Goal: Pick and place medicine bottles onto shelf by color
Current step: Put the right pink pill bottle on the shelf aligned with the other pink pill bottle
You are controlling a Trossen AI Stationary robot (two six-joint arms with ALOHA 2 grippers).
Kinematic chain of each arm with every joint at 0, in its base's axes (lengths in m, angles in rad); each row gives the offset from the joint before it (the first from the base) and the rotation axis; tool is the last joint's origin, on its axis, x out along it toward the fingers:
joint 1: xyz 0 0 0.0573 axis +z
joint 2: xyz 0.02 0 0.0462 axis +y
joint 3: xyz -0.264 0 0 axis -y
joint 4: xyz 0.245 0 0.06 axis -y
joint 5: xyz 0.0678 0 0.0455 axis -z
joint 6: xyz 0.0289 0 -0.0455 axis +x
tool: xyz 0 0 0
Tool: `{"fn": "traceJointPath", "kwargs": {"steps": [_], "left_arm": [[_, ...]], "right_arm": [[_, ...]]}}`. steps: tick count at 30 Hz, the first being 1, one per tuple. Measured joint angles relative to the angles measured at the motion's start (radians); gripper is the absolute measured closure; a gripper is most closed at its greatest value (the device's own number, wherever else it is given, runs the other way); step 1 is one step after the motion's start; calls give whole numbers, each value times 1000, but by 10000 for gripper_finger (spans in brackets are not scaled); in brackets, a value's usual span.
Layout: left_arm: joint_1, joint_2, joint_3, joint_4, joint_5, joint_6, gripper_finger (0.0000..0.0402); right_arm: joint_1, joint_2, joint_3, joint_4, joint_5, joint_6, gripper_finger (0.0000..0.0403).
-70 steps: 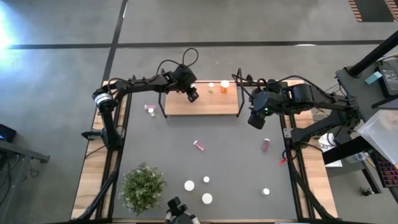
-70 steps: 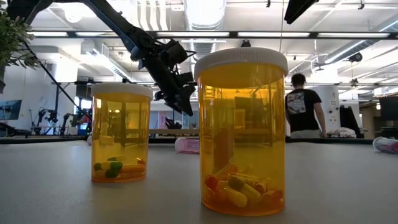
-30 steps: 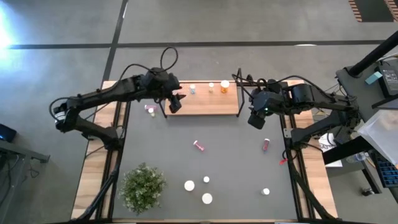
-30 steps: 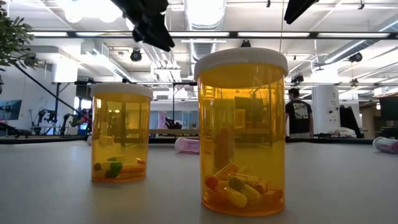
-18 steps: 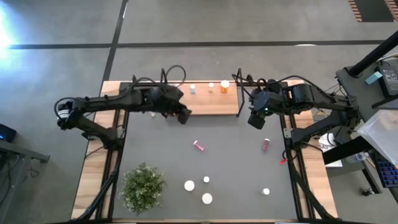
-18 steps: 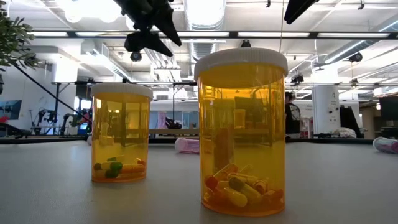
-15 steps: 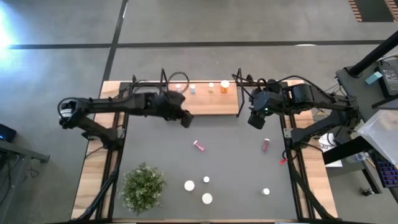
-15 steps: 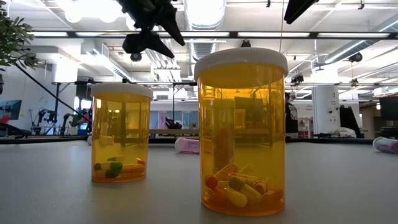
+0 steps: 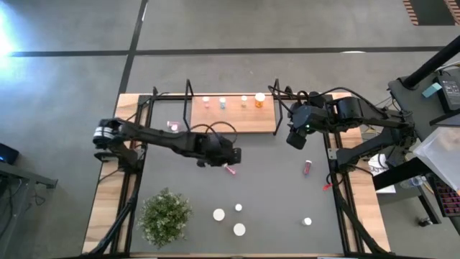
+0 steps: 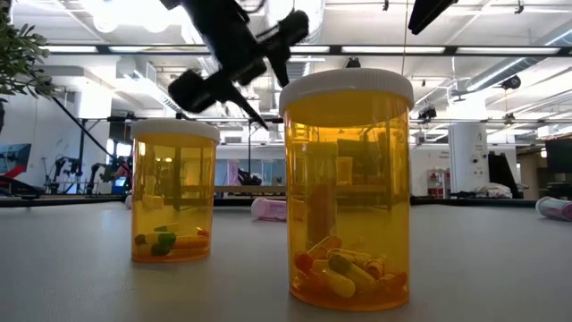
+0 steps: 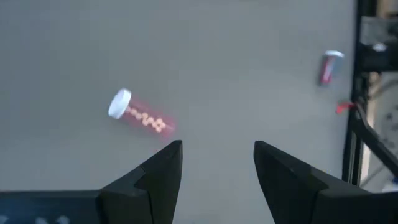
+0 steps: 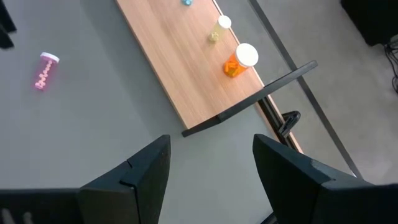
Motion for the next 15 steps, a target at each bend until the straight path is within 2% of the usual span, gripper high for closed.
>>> {"fn": "traceJointPath", "kwargs": {"steps": [8, 15], "left_arm": [[-9, 126, 20, 37, 44, -252, 219], [-9, 194, 55, 31, 54, -389, 219]], "right_arm": [[0, 0, 0, 1, 0, 0, 184], [0, 0, 0, 1, 0, 0, 184]]}}
